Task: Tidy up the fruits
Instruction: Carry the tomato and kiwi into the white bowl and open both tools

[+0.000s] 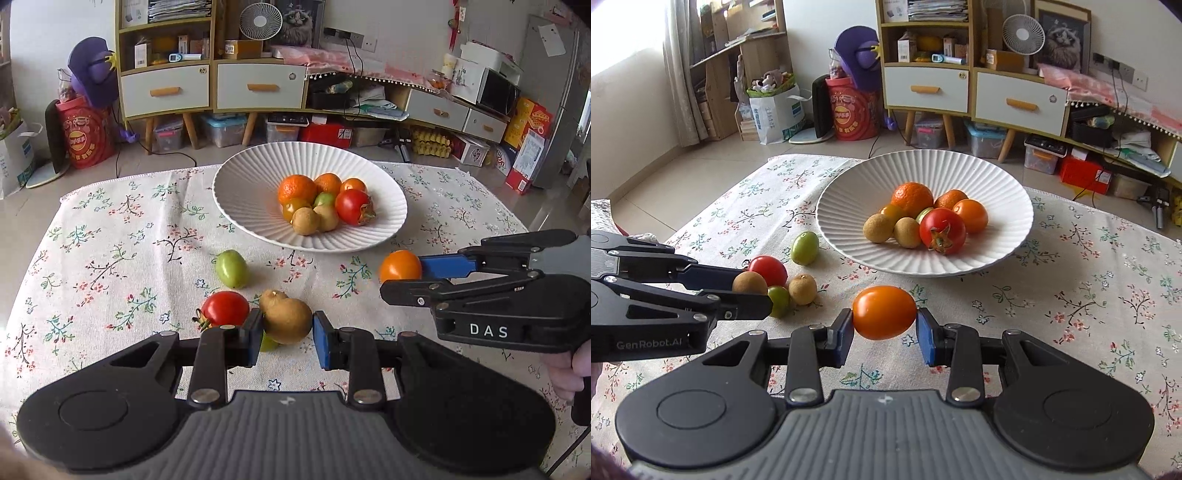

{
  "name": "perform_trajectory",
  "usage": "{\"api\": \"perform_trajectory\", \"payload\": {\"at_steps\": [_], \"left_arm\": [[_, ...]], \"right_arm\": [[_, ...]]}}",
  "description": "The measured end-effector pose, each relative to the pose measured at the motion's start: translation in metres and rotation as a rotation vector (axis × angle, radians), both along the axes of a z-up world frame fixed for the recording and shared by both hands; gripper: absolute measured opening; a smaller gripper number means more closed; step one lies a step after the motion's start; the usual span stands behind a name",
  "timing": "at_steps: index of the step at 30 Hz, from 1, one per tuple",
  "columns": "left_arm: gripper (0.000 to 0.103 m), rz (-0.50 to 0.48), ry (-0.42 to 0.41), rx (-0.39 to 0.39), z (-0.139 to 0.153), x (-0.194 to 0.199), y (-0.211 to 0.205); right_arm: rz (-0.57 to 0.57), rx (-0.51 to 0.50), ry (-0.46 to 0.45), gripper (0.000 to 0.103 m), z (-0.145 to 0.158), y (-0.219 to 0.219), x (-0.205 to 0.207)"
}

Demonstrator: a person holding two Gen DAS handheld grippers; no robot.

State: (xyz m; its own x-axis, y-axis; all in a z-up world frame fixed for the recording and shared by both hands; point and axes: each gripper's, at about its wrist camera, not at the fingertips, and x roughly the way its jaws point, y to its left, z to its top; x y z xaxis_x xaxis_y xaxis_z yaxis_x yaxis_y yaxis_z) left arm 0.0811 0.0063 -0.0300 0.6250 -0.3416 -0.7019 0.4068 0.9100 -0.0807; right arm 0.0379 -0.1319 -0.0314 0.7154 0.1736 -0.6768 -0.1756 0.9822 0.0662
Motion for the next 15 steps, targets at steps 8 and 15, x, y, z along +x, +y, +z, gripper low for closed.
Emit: {"api": "perform_trajectory", "payload": {"at_steps": [8, 15], "left_arm": [[0.019, -0.006, -0.029, -0.032, 0.008, 0.007, -0.016], [0.019, 0.005, -0.059, -0.05, 0.011, 0.02, -0.028]], "right_arm": [[-0.051, 0.027, -0.037, 0.033, 0.01, -0.017, 0.002], [-0.099, 0.056, -0.075, 0.033, 0.018, -0.031, 0.011]]}}
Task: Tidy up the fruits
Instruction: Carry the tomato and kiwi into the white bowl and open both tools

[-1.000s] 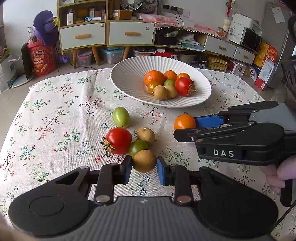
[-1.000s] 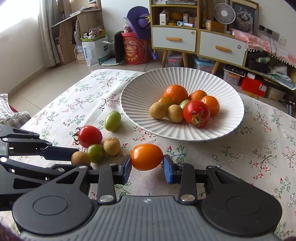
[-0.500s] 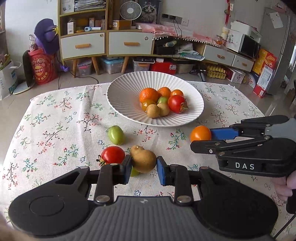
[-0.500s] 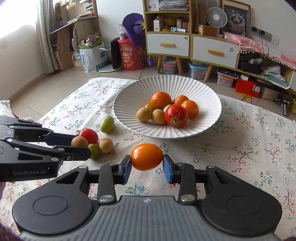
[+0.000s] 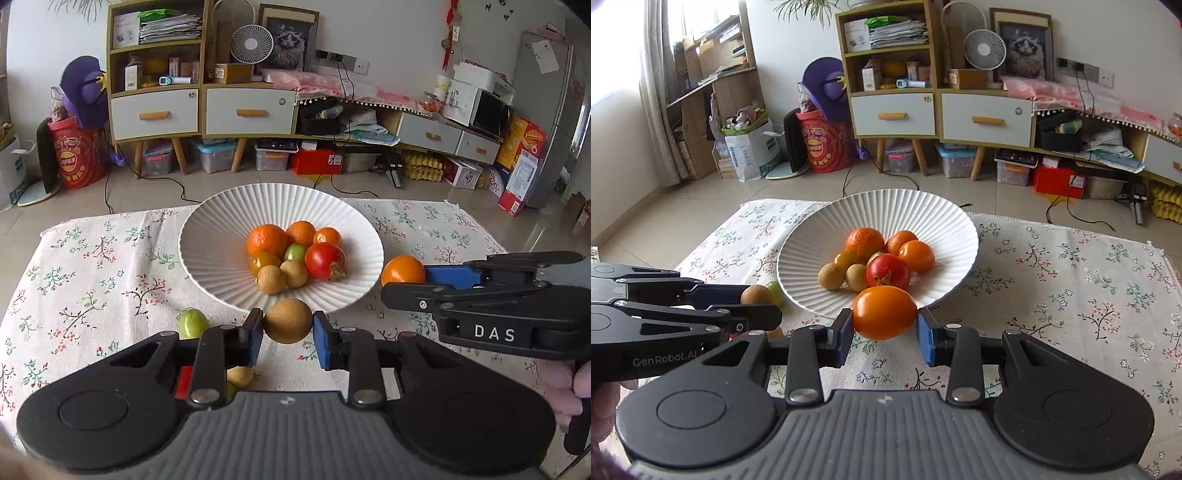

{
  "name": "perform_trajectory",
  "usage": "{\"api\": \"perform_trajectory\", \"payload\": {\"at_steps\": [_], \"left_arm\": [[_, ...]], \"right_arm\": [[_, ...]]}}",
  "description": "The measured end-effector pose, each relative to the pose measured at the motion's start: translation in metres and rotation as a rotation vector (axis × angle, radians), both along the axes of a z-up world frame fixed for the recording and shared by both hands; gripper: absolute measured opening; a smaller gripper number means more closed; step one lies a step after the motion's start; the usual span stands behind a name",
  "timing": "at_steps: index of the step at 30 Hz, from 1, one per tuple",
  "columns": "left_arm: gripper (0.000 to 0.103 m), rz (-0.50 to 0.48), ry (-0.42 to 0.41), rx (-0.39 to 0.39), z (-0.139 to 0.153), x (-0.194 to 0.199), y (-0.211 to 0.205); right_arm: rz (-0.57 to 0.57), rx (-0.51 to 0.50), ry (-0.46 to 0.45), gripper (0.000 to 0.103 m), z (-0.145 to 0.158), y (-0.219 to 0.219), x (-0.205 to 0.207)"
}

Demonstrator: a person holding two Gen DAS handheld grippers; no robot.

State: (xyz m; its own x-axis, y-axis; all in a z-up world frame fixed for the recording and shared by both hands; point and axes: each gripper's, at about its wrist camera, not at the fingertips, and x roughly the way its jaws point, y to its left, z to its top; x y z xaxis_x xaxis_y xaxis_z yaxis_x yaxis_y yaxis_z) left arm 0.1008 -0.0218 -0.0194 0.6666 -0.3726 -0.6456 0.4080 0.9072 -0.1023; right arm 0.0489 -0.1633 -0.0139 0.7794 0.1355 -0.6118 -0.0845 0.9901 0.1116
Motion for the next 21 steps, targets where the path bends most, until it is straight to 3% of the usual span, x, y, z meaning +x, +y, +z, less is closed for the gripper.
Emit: {"api": "perform_trajectory", "payload": {"at_steps": [21], "left_arm": [[0.019, 0.186, 0.021, -0.048, -0.016, 0.052, -0.002]], "right_arm": [[-0.14, 0.026, 0.017, 0.033, -0.013, -0.015, 0.041]]}}
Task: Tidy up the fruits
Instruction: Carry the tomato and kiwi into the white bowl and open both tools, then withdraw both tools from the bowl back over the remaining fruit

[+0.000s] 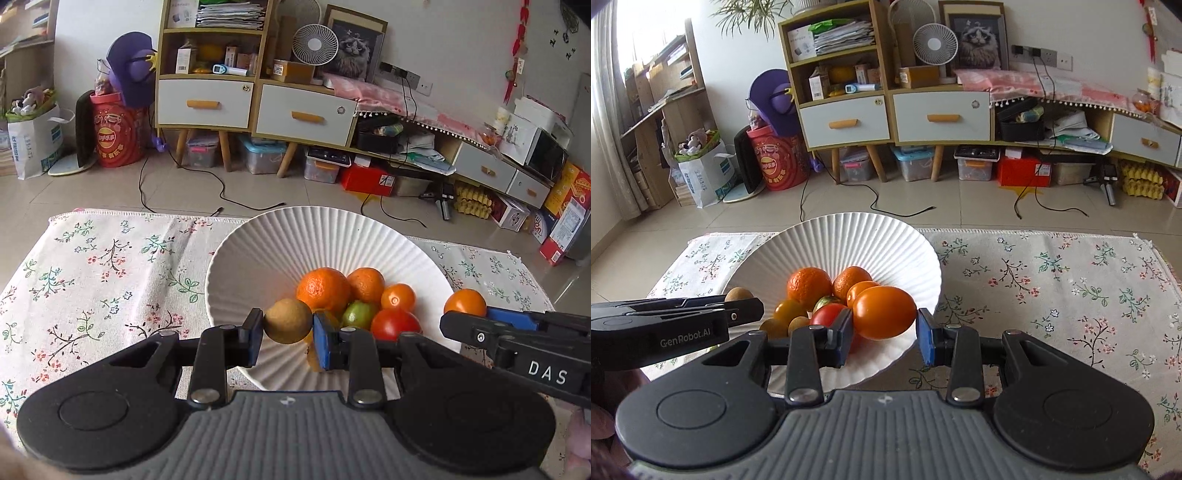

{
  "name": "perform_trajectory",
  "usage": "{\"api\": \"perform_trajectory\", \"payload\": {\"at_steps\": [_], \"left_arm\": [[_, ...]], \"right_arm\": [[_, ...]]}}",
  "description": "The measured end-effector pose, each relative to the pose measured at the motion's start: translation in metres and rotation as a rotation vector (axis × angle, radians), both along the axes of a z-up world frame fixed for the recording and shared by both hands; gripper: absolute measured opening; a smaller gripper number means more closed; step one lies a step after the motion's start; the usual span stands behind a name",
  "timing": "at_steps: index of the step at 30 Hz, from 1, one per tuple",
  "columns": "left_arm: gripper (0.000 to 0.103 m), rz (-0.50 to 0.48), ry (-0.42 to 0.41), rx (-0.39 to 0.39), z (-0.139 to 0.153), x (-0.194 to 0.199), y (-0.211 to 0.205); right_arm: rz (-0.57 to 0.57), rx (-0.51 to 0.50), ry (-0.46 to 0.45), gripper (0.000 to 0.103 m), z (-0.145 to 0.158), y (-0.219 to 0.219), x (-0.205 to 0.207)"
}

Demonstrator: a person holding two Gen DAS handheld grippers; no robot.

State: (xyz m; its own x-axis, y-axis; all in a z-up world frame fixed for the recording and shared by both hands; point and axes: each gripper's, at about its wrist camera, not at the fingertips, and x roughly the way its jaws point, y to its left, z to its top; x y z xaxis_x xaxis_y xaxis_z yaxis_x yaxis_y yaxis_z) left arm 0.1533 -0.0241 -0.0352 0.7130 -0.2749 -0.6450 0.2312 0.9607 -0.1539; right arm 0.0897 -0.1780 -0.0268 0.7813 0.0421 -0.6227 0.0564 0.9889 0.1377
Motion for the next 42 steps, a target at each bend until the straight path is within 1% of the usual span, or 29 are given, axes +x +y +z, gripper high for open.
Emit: {"api": "perform_trajectory", "payload": {"at_steps": [7, 11, 14, 17, 19, 26, 28, 33, 38, 41, 42], "left_arm": [[0.02, 0.008, 0.008, -0.02, -0.001, 0.005, 0.004], [0.021, 0.002, 0.009, -0.023, 0.0, 0.004, 0.003], [0.022, 0.004, -0.001, -0.013, 0.002, 0.004, 0.003], [0.024, 0.01, 0.001, -0.02, 0.004, 0.005, 0.005], [0.03, 0.015, 0.006, -0.023, 0.005, 0.006, 0.006], [0.042, 0.003, 0.005, 0.004, 0.007, 0.0, 0.008], [0.046, 0.007, 0.008, 0.01, 0.008, -0.002, 0.01], [0.052, 0.012, 0.022, 0.006, 0.011, -0.005, 0.012], [0.061, 0.001, 0.017, 0.027, 0.012, -0.011, 0.014], [0.068, -0.01, 0.019, 0.052, 0.012, -0.015, 0.014], [0.073, -0.012, 0.018, 0.063, 0.013, -0.017, 0.015]], "right_arm": [[0.019, -0.026, 0.01, 0.033, -0.002, 0.006, 0.001], [0.017, -0.019, 0.011, 0.034, -0.001, 0.005, 0.0], [0.013, -0.013, 0.004, 0.037, 0.001, 0.004, -0.001], [0.01, -0.008, -0.004, 0.044, 0.004, 0.003, -0.003], [0.007, -0.009, -0.007, 0.048, 0.006, 0.001, -0.004], [0.007, -0.021, -0.006, 0.055, 0.01, -0.004, -0.008], [0.007, -0.025, -0.005, 0.058, 0.011, -0.005, -0.01], [0.02, -0.03, -0.003, 0.064, 0.013, -0.006, -0.015], [0.044, -0.043, 0.009, 0.07, 0.012, -0.005, -0.023], [0.058, -0.049, 0.029, 0.073, 0.009, -0.005, -0.028], [0.064, -0.05, 0.034, 0.075, 0.009, -0.005, -0.029]]}}
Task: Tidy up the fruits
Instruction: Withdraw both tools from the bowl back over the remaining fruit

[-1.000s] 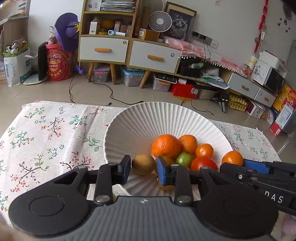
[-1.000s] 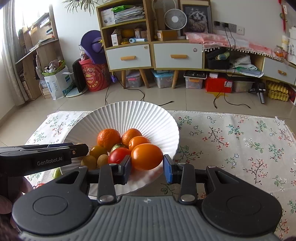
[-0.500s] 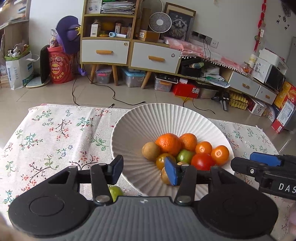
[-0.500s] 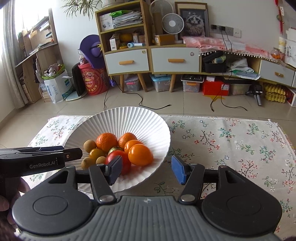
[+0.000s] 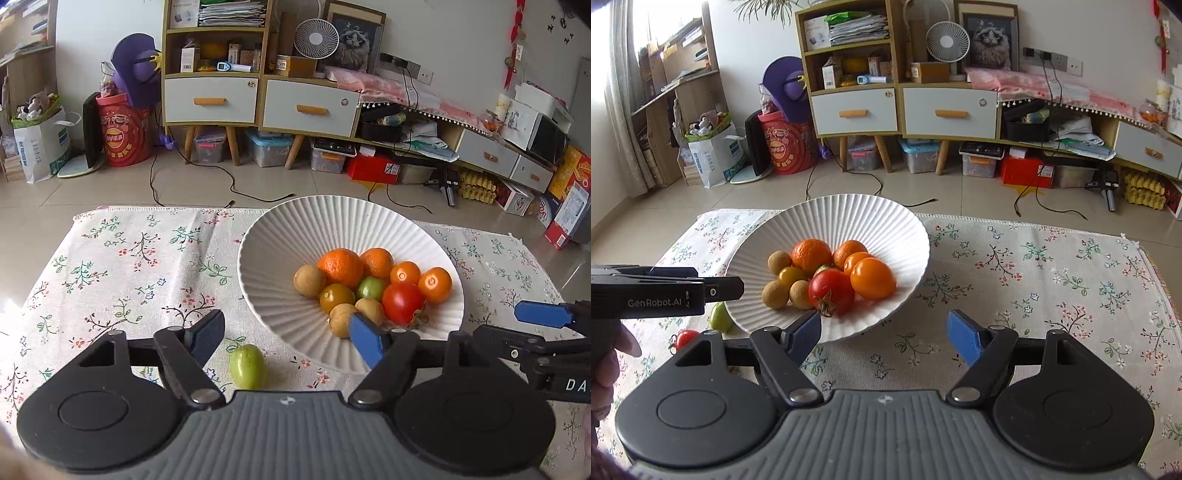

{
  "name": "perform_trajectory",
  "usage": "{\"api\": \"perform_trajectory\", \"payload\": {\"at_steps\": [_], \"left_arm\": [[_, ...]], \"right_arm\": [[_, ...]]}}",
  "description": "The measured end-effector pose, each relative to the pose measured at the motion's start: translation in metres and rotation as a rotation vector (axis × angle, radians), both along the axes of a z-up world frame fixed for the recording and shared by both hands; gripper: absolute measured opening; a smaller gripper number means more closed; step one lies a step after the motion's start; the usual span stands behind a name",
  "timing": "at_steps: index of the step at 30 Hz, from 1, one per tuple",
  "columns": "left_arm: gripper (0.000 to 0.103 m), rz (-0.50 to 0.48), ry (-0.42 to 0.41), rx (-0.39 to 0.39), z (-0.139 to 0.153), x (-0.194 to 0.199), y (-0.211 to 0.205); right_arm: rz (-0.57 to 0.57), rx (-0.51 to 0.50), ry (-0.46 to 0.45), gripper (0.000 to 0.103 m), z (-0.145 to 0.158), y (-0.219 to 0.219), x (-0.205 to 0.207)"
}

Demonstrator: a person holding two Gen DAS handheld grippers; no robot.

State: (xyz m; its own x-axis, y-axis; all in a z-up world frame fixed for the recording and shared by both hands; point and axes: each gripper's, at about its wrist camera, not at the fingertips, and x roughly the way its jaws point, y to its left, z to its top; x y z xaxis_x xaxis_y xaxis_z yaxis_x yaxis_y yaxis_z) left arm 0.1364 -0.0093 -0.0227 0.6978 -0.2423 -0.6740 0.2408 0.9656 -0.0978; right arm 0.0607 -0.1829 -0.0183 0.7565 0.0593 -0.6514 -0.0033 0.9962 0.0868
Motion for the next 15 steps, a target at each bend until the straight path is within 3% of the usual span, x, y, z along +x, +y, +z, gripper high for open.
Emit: {"api": "perform_trajectory", "payload": {"at_steps": [7, 15], "left_arm": [[0.086, -0.039, 0.005, 0.039, 0.0, -0.013, 0.009], [0.095, -0.063, 0.014, 0.077, -0.001, -0.027, 0.023]], "right_arm": [[0.026, -0.005, 0.016, 0.089, -0.001, 0.002, -0.011], [0.057, -0.016, 0.032, 0.097, -0.006, 0.008, -0.019]]}}
